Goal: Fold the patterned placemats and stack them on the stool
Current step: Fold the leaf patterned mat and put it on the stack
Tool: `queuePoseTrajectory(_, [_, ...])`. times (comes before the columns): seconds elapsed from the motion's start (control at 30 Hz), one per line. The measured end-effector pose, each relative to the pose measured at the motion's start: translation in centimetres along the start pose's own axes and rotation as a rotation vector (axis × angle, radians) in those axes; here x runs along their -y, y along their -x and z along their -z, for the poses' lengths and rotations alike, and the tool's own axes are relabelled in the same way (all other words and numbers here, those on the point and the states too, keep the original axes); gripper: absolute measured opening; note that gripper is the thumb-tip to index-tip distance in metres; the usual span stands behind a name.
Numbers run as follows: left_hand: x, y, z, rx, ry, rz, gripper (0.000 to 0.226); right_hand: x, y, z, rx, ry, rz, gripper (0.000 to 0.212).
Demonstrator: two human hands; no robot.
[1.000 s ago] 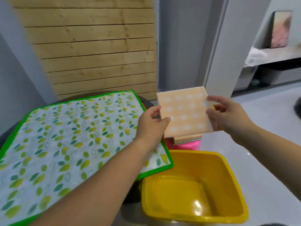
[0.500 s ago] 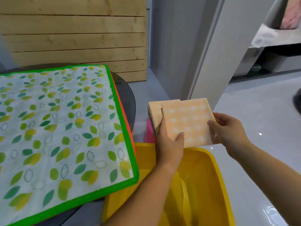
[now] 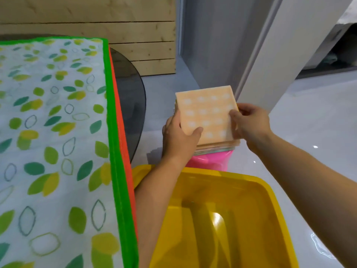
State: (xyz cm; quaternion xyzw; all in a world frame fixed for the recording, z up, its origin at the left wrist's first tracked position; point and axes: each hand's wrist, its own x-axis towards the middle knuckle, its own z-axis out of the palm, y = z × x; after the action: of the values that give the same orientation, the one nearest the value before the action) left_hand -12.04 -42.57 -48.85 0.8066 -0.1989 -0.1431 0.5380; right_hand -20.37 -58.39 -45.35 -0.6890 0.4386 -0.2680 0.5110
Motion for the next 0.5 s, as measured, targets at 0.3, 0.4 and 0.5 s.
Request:
queuePoseTrajectory(0.3, [0.5, -0.6, -0.2, 0.004, -0.145, -0.008, 0.063, -1.8, -1.2, -1.0, -0.007, 0.074, 0.026, 0.025])
queuePoseTrajectory(0.4, [0.5, -0.5, -0.2, 0.015, -0.178, -0.012, 0.07, -2.3, -1.1, -1.2, -0.005, 0.103, 0.029, 0.028])
queuePoseTrajectory(0.5, [0.2, 0.0, -0.4, 0.018, -0.197, 0.018, 0.087, -2.5, -0.7, -1.0, -0.039, 0.127, 0.032, 0.039])
